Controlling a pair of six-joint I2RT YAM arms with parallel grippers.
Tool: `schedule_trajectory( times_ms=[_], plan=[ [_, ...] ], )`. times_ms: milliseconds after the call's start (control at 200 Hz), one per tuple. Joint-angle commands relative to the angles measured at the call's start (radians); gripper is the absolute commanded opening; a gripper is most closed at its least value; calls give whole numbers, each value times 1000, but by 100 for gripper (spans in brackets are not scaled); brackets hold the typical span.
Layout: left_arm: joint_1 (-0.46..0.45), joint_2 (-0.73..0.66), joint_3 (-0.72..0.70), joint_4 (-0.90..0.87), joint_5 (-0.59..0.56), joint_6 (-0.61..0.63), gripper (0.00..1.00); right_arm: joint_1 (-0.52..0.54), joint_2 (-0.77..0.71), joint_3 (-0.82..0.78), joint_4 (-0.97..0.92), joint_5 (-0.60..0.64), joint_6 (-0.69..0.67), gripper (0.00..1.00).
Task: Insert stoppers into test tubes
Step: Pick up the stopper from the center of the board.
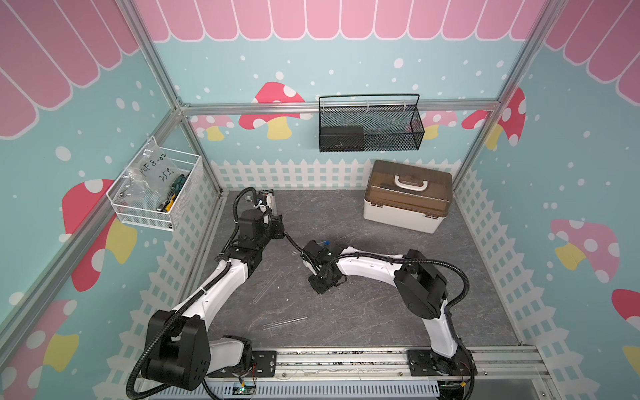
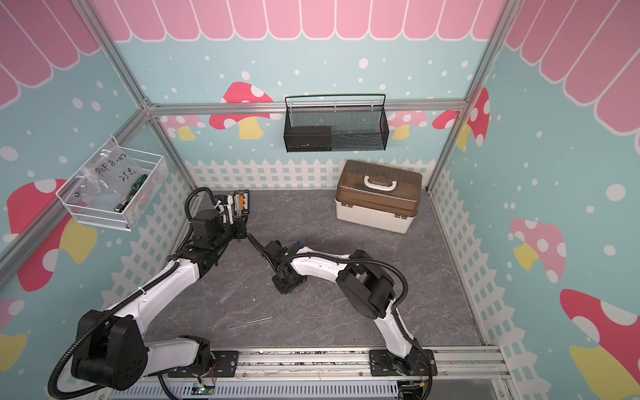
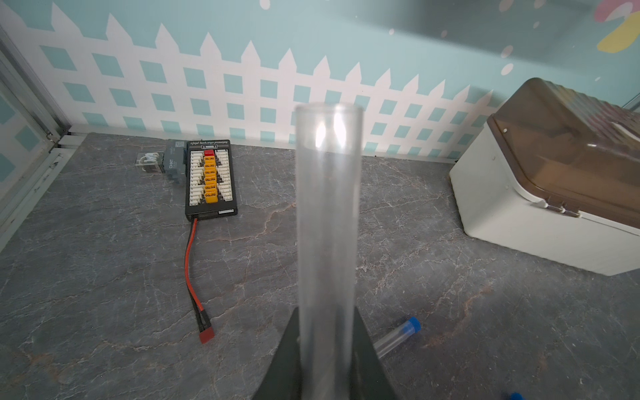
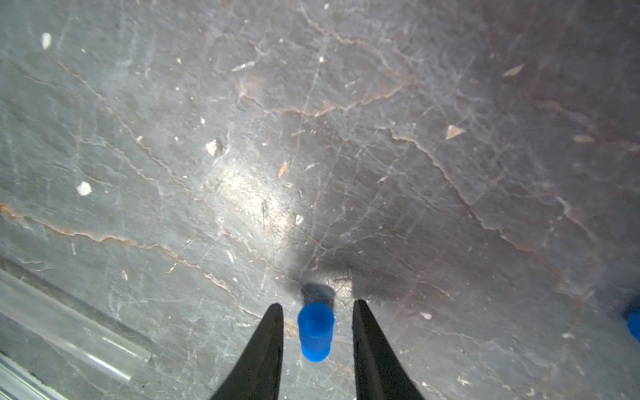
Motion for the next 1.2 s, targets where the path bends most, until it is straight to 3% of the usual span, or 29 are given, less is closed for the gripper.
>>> schedule_trajectory(
  times_ms=[0,340,615,870,991,1196],
  plan=[
    [7,-29,-14,24,-5,-5,0,13,30,24,-58,21,10,31],
    [21,-26,-18,53,36,-35,0,31,39,17,-82,39,47,26],
    [32,-33,-24,66,56,-46,0,31,52,36,-102,78,61,16],
    [32,-11,-18,72,84,-47,0,29,-68,-6,-87,143,132,9],
    [32,0,-9,64,103,-52,0,22,-209,-90,-84,247,309,9],
    [31,14,1,51,110,-58,0,11,-413,-347,17,273,954,6]
  ],
)
